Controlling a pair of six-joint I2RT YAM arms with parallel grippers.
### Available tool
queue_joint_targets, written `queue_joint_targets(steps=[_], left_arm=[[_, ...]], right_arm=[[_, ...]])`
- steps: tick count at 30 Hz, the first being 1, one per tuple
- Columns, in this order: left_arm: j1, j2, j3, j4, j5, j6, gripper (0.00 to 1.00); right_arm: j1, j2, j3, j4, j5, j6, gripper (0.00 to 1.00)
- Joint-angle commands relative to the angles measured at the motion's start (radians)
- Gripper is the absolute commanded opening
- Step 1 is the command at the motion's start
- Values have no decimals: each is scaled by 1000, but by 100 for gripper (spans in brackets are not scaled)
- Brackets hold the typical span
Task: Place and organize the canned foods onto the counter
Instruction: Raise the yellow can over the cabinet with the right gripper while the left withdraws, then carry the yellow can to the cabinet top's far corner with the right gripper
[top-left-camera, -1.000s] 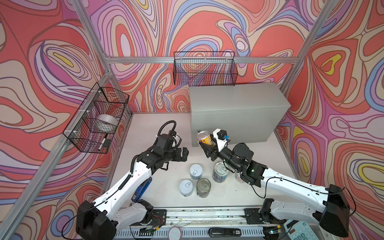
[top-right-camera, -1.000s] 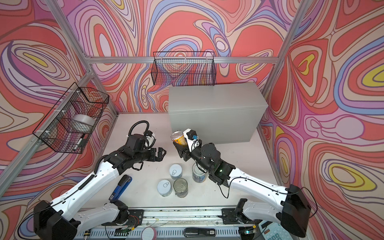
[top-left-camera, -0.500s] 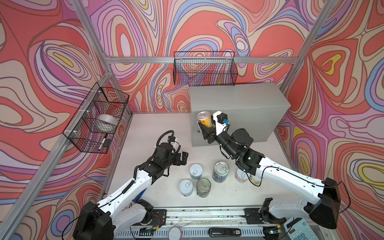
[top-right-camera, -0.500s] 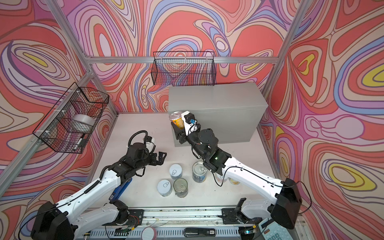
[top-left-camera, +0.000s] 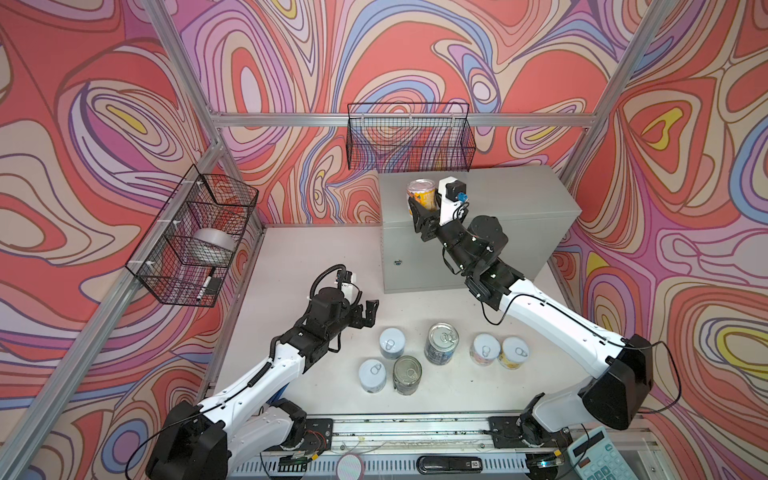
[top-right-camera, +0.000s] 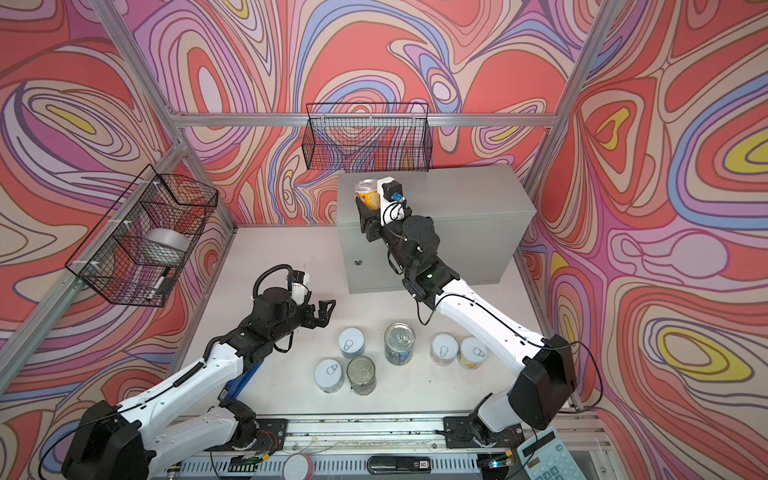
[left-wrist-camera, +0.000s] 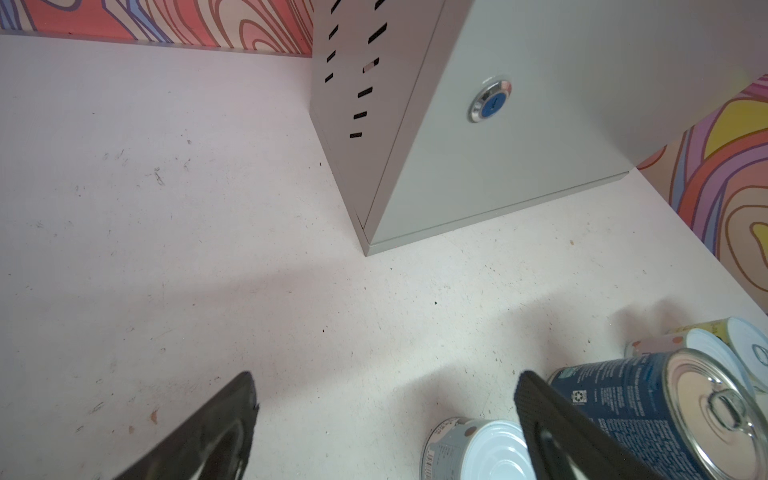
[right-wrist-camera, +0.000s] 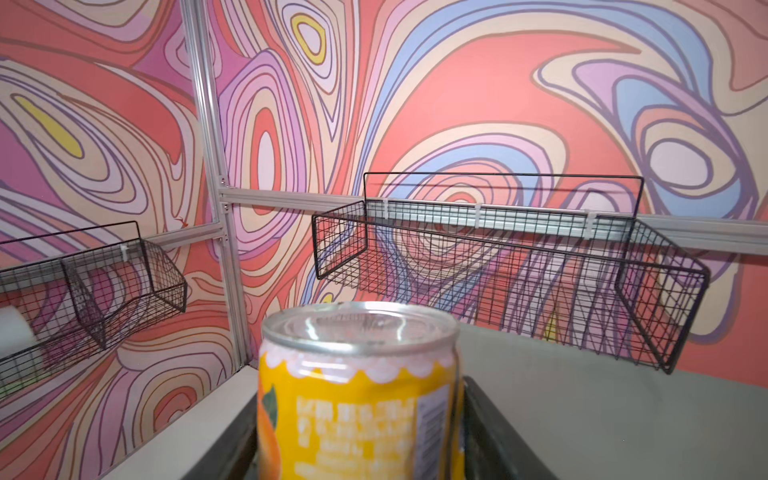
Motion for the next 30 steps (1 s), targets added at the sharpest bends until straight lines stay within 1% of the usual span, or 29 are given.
queue_joint_targets(steps=[1, 8, 14, 18, 19, 24, 27, 30], left_arm=[[5, -1, -12, 42, -21, 27, 100], [5, 37, -24, 90, -19, 42, 100], [4, 46, -41, 117, -25, 64, 100], [5, 39, -60, 150, -29, 86, 100], [3, 37, -96, 153, -29, 89, 100], [5, 16, -111, 147, -28, 83, 100], [5, 2, -131, 163, -21, 81, 100], [4, 4, -136, 161, -24, 83, 100]], right_arm=[[-27, 35, 72, 70, -33, 16, 47], [-40, 178, 186, 86, -120, -4, 47], [-54, 283, 272, 129, -127, 20, 47], [-55, 346, 328, 135, -111, 7, 47], [-57, 352, 334, 136, -103, 2, 47], [-85, 358, 340, 138, -90, 17, 47], [-112, 333, 302, 161, -60, 20, 47], [-161, 282, 246, 175, -37, 34, 47]])
